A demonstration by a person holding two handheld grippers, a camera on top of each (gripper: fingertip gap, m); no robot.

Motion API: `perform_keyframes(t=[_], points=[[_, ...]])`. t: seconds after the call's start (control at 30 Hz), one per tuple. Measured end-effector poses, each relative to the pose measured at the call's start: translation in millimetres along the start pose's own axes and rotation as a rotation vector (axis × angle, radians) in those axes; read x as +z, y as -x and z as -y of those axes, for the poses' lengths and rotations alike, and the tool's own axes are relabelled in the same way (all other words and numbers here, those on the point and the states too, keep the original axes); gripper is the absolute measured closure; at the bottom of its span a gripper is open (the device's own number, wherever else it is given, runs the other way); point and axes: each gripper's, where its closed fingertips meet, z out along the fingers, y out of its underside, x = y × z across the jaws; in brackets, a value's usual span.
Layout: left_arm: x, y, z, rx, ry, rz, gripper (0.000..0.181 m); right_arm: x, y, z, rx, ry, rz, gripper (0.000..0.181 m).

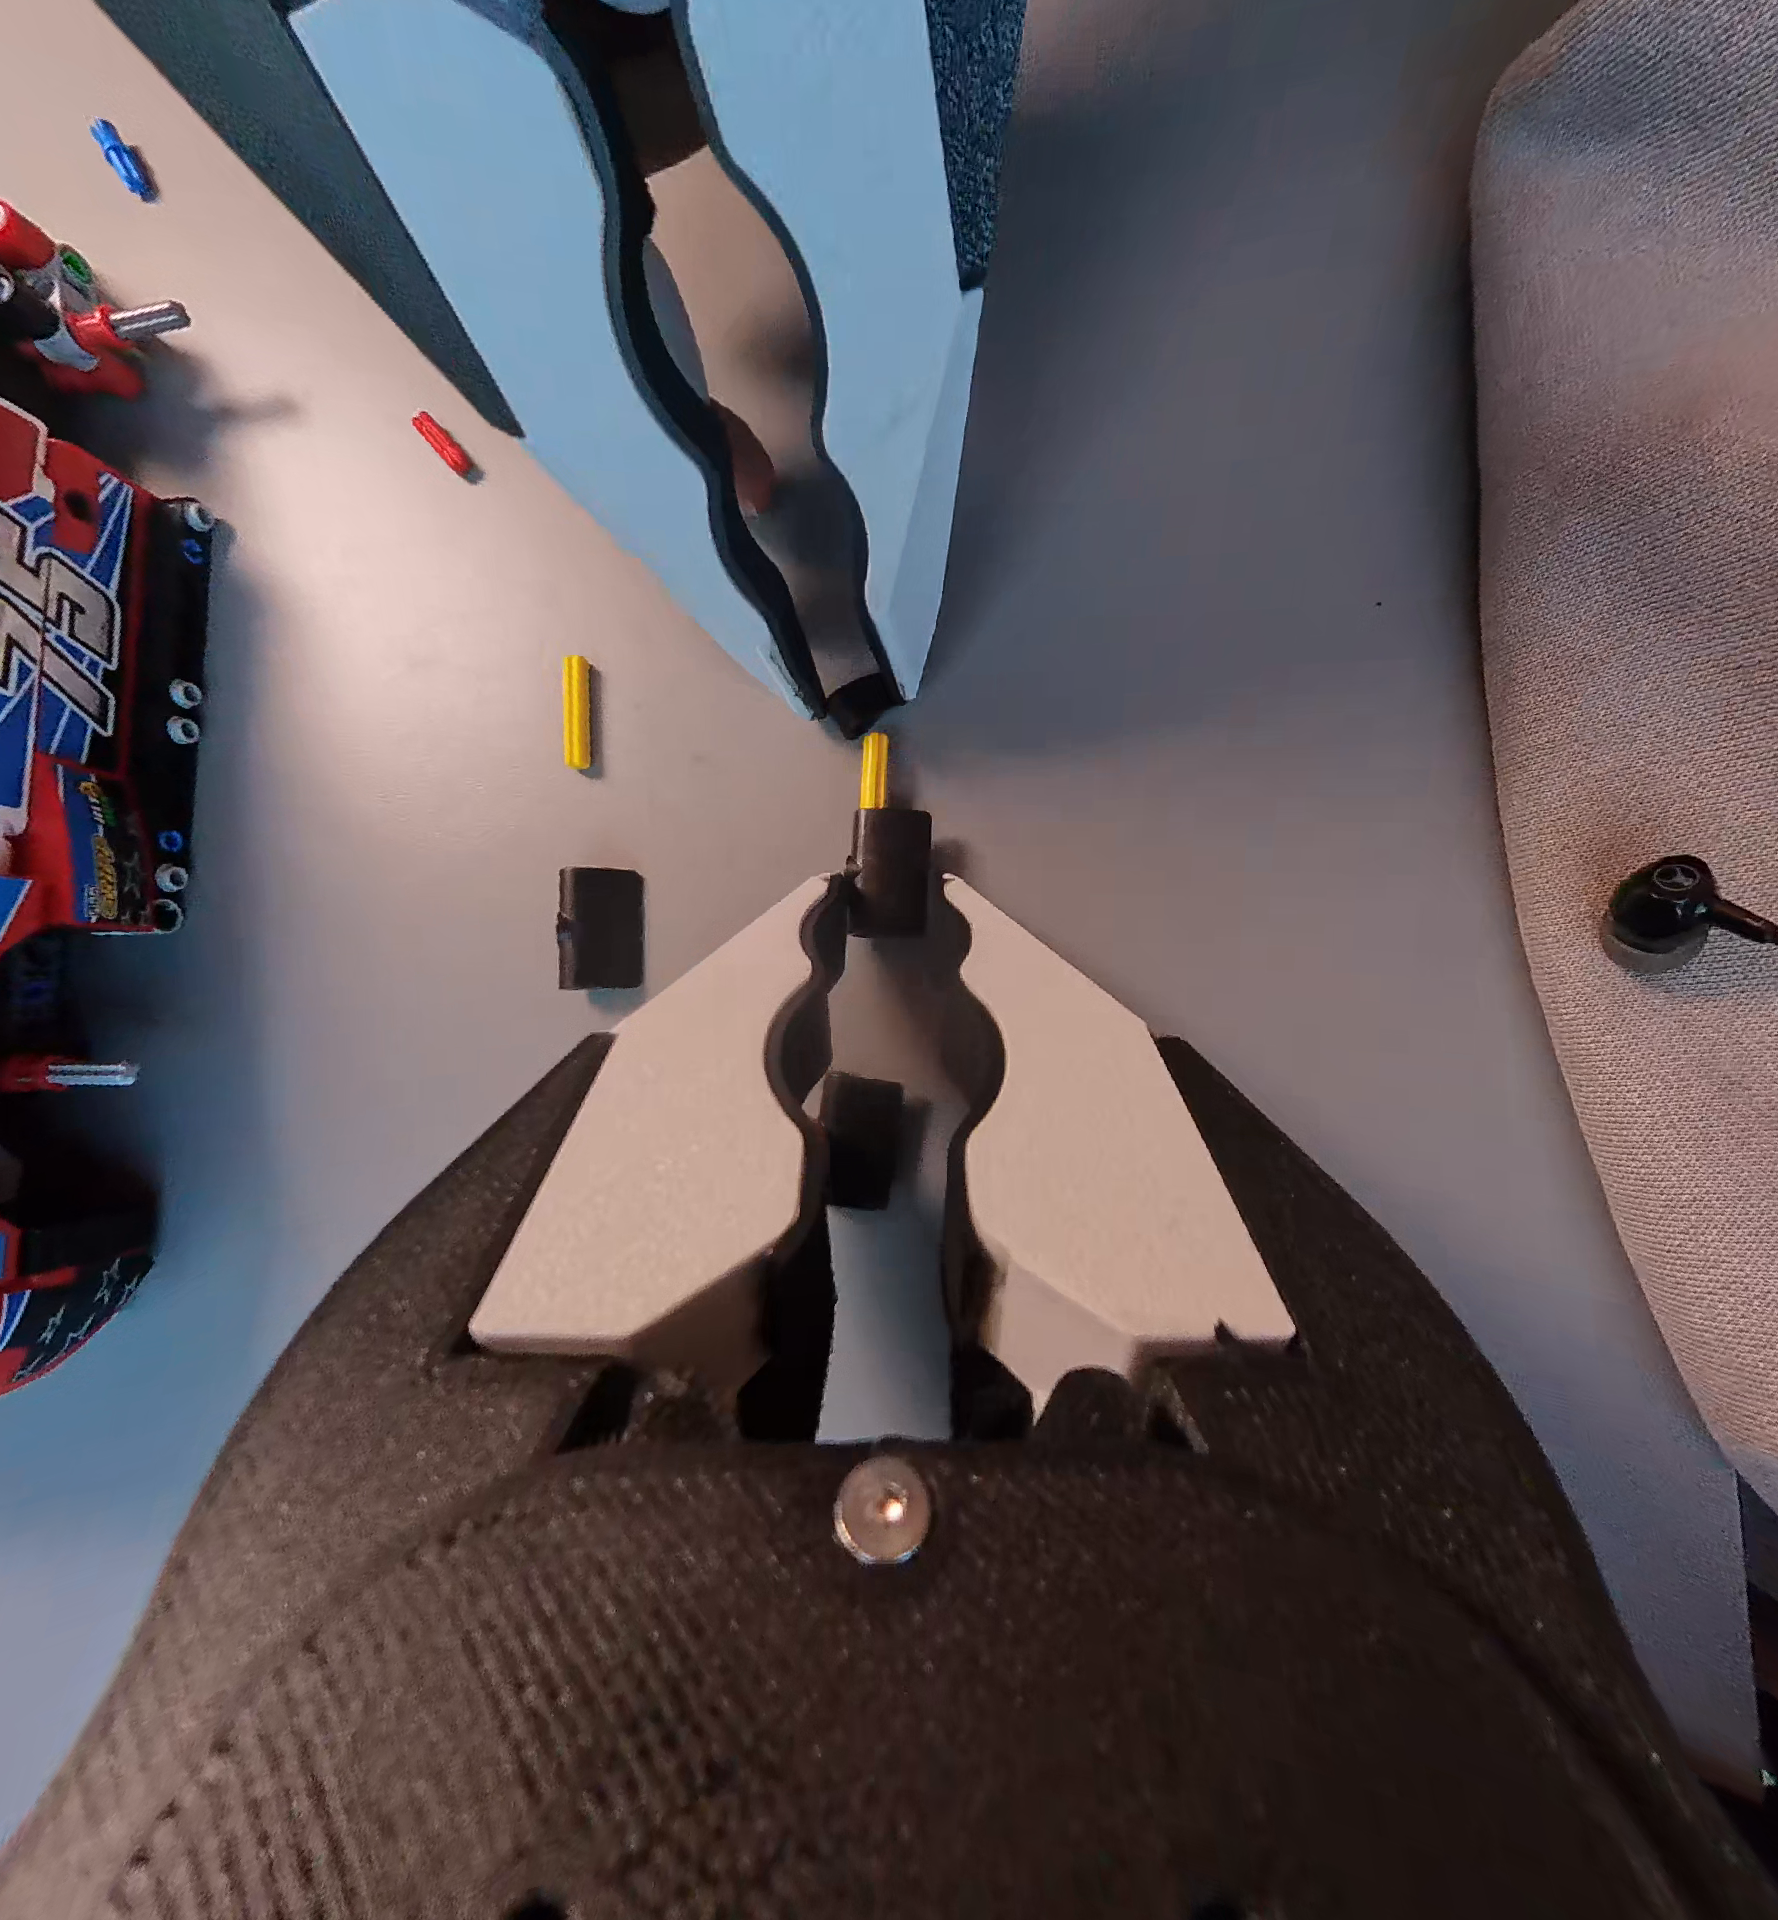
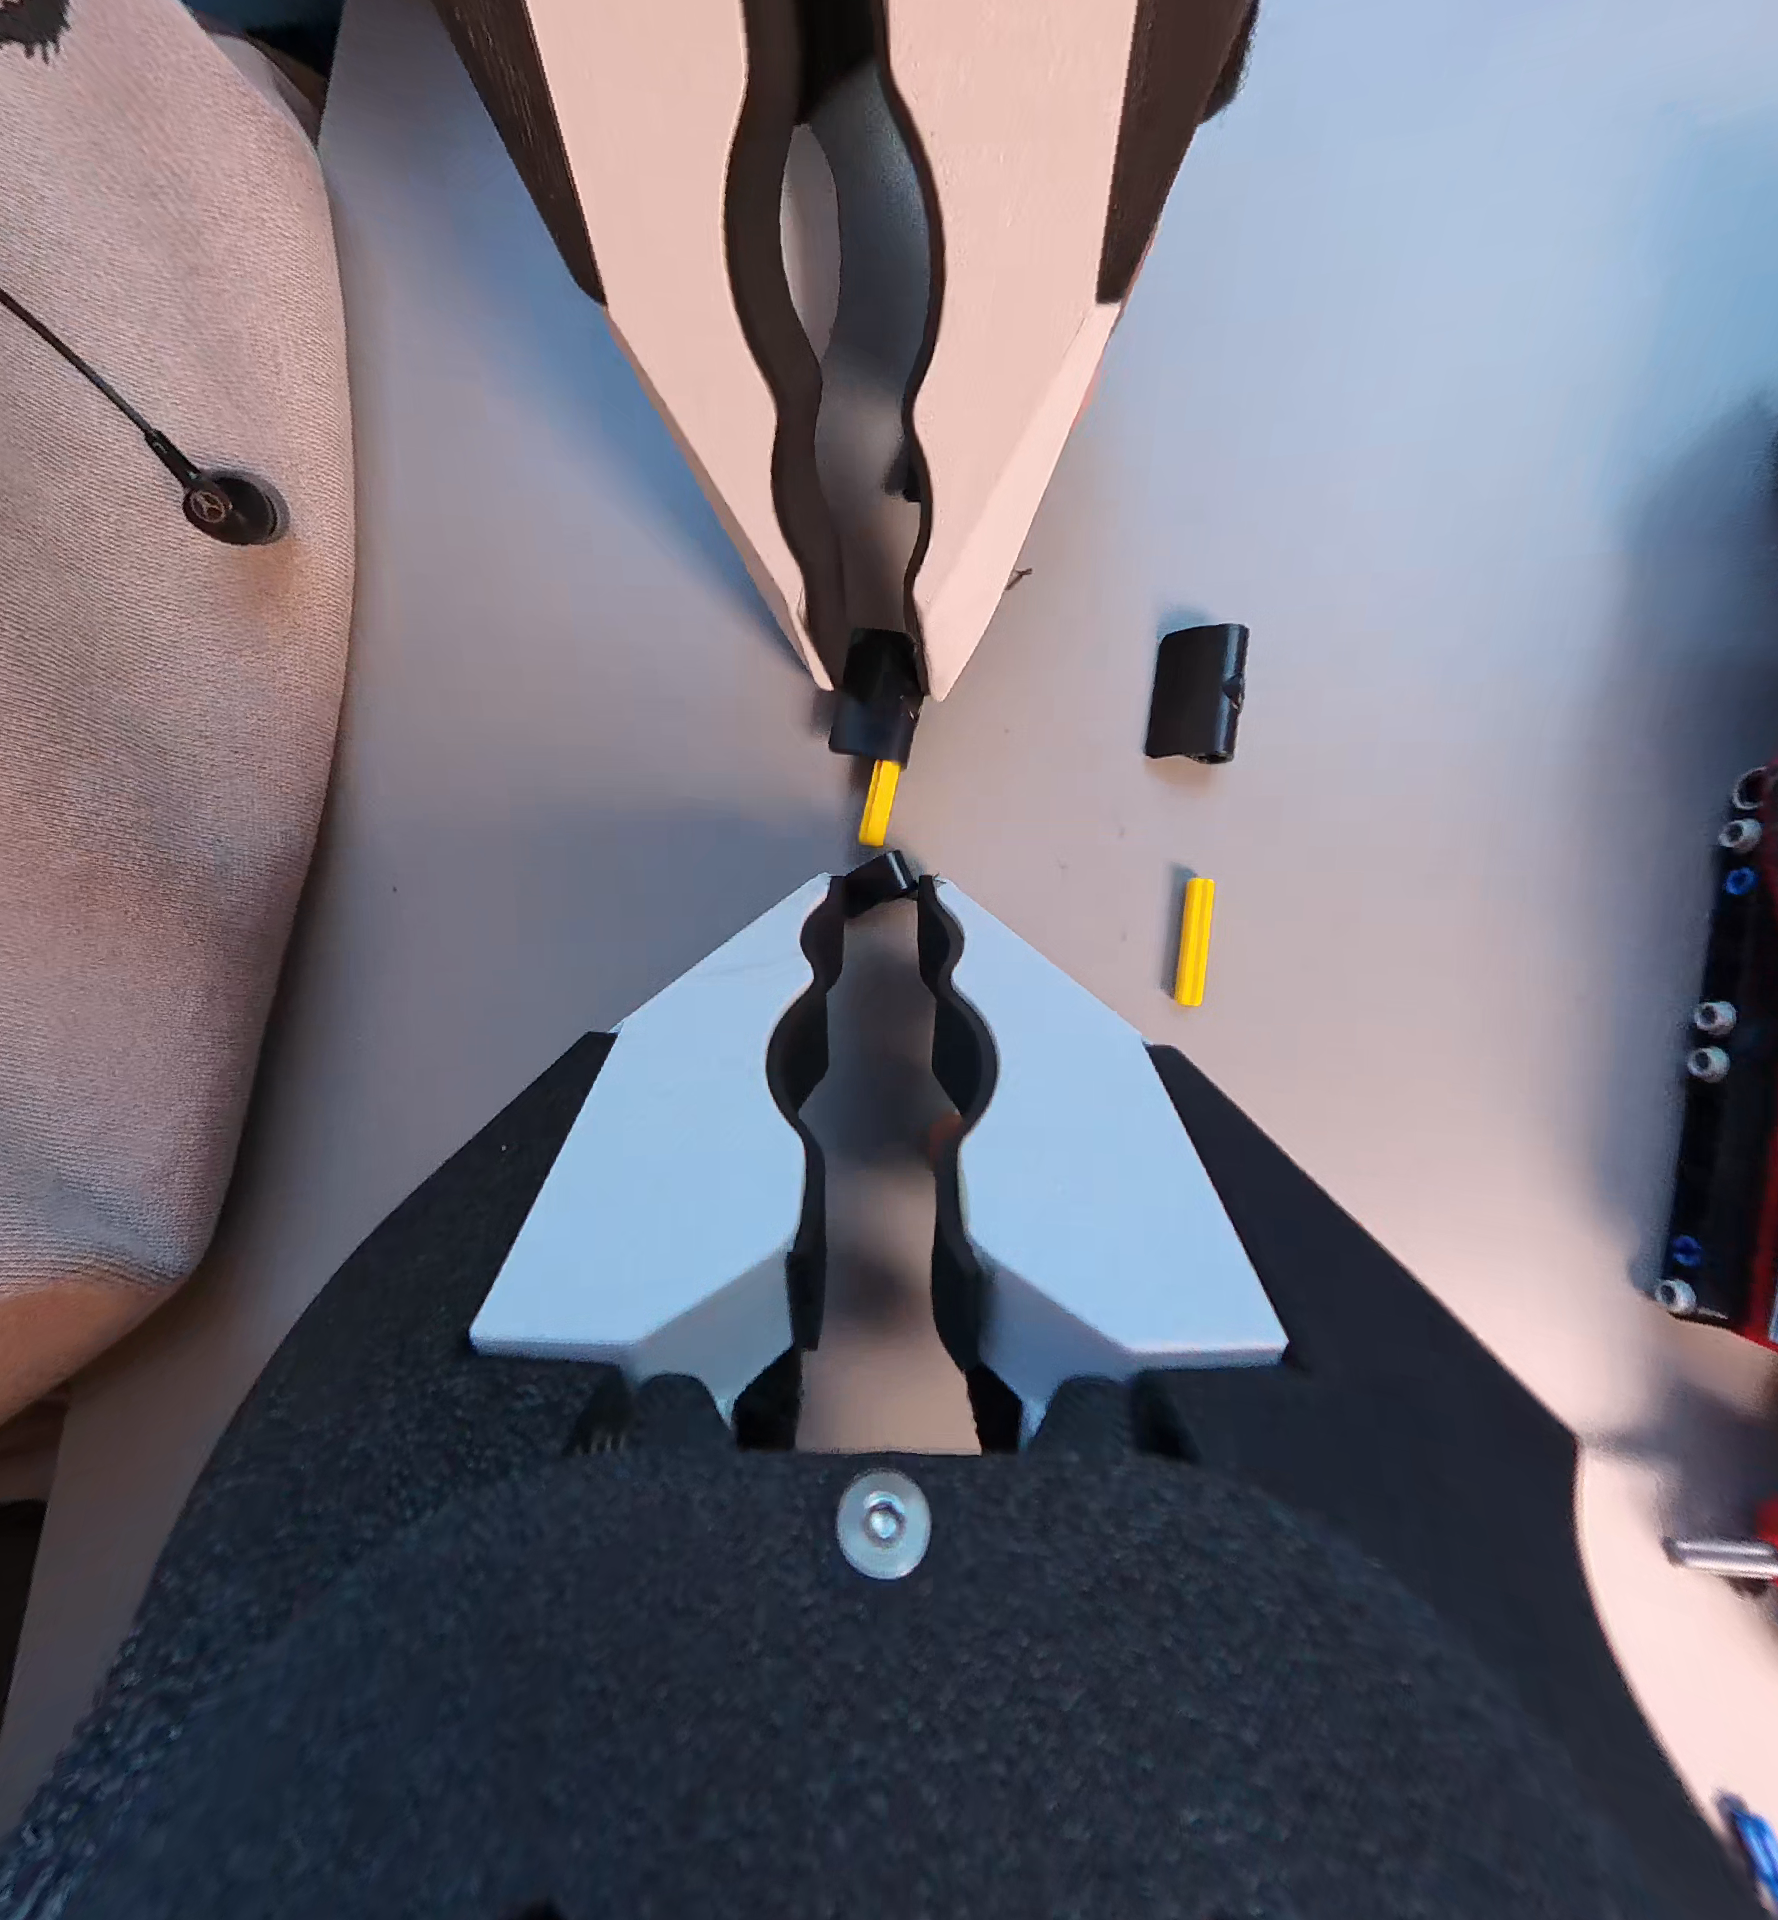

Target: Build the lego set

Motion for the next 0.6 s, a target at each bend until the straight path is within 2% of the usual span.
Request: perform_keyframes(t=[0.13, 0.6], points=[[1.0, -0.1, 0.5, 0.012, 0.000, 0.013, 0.168, 0.1, -0.3, 0.6, 0.041, -0.017, -0.008, 0.170], [3.2, 7.5, 2.7, 0.077, -0.013, 0.124, 0.168, -2.2, -3.5, -0.8, 0.384, -0.053, -0.079, 0.173]])
